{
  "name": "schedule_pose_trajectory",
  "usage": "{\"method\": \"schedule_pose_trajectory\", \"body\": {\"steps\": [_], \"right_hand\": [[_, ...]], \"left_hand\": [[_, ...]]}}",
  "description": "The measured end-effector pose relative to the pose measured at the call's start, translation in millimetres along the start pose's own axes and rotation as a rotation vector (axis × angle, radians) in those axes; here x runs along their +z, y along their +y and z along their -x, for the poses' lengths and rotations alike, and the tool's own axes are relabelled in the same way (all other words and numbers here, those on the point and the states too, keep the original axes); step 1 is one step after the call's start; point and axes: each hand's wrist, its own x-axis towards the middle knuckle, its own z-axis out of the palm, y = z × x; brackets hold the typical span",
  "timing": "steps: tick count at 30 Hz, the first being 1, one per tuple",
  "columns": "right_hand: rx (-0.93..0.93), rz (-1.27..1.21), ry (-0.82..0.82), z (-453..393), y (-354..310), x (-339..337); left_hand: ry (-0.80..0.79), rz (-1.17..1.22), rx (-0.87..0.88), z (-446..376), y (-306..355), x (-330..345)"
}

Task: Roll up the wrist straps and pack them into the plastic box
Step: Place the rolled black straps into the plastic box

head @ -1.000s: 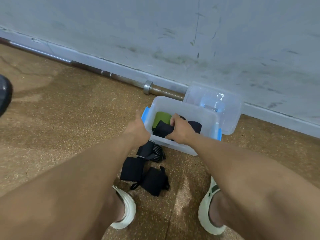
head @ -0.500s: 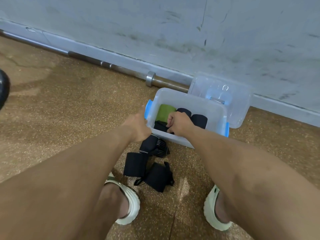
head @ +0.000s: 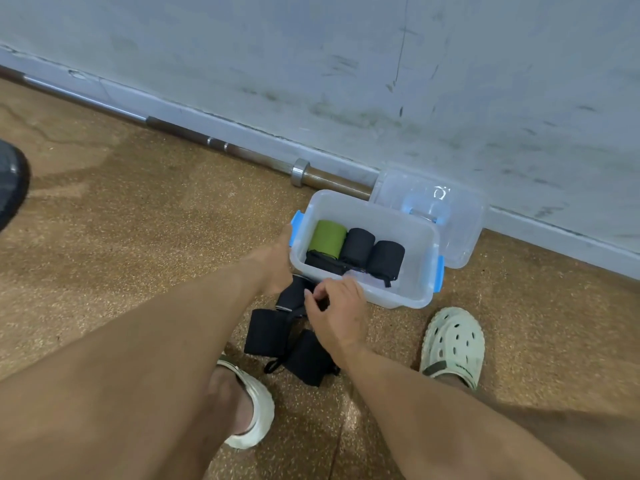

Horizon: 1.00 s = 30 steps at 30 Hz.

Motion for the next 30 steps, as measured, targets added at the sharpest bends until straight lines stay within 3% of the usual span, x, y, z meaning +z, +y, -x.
{"method": "schedule_pose_trajectory", "body": {"steps": [4,7,9,13,15,23,26,30], "right_hand": [[-0.141,0.077,0.029,13.1,17.6,8.1],[-0.152,0.173,-0.048,22.5,25.8,6.7],[-0.019,0.192,-0.163,31.3,29.7,2.5],[0.707,-0.090,-0.315,46.8,36.4,4.1],[0.911,-0.254,-0.384,49.6,35.3,13.8],[1.192,-0.550,-0.296,42.5,20.2,35.6],[1.188,-0.560,-0.281,44.1,20.0,33.9],[1.116,-0.594,-0.295,51.5,22.5,22.8]], "left_hand": [[-0.005,-0.001,-0.026,5.1,-3.7,1.2],[-0.068,-0.049,-0.088,8.7,-9.7,8.7],[-0.096,-0.102,-0.103,10.6,-11.0,14.6],[-0.142,-0.121,-0.139,7.0,-10.2,21.4],[-0.168,-0.121,-0.144,4.6,-8.1,24.1],[-0.237,-0.127,-0.146,3.7,-6.3,37.3],[-0.263,-0.169,-0.152,7.9,-2.0,33.5],[-0.417,-0.189,-0.145,9.2,-4.0,37.9]]}}
